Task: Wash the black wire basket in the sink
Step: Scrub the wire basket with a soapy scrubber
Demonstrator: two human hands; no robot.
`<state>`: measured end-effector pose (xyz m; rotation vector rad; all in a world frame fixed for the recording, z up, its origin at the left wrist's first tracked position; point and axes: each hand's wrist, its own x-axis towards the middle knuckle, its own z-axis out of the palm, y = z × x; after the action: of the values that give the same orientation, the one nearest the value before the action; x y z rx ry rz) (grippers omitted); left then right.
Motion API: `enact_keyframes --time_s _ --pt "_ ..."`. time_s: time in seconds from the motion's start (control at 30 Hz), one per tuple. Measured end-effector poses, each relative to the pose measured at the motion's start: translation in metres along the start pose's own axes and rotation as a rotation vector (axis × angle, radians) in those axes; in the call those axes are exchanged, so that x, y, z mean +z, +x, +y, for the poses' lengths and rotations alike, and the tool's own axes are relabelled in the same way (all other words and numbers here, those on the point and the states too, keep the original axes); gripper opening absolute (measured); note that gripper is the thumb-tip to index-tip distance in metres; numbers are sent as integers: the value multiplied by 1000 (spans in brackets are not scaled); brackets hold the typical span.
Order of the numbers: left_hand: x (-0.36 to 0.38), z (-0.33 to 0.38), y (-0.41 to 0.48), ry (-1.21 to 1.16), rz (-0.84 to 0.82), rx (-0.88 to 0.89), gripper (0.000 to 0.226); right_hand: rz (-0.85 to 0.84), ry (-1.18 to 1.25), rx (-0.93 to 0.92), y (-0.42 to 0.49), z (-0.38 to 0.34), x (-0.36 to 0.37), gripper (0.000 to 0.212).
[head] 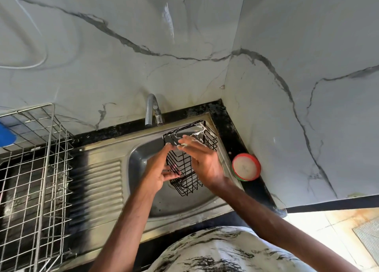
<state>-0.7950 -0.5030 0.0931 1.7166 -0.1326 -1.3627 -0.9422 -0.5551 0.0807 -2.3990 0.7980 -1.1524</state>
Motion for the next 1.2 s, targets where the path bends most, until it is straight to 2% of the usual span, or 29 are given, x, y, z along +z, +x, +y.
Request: enact_keyframes --time_s 0.13,0.23,0.37,0.47,0.53,0.73,0.83,0.9,1.03,1.2 --pt "4 -2 -4 -30 5 -7 59 -77 -10 -72 -2 -7 6 47" --pt "4 -3 -3 -40 5 -25 57 -76 -18 -94 0 -6 5 44" --pt "3 -1 -3 -11 -14 -15 49 -139 -27 -208 -8 -7 10 37" --pt "-1 2 -2 -34 -3 -27 45 -100 -15 -173 -6 0 9 38" --pt "-4 2 -3 -34 -17 -40 36 -30 -26 -124 1 7 3 30" --pt "-11 2 -3 24 -61 -12 12 44 -17 104 2 38 -19 30" --pt "-14 0 -4 73 -67 8 17 37 -90 233 10 53 -29 34" --pt "-17 -1 -5 91 -73 7 17 22 -108 395 16 62 -35 37" --pt "-30 -2 -3 95 -96 31 7 -63 93 774 28 64 -45 39" --pt "-47 -4 4 69 -152 45 37 -227 411 1020 41 62 -51 36"
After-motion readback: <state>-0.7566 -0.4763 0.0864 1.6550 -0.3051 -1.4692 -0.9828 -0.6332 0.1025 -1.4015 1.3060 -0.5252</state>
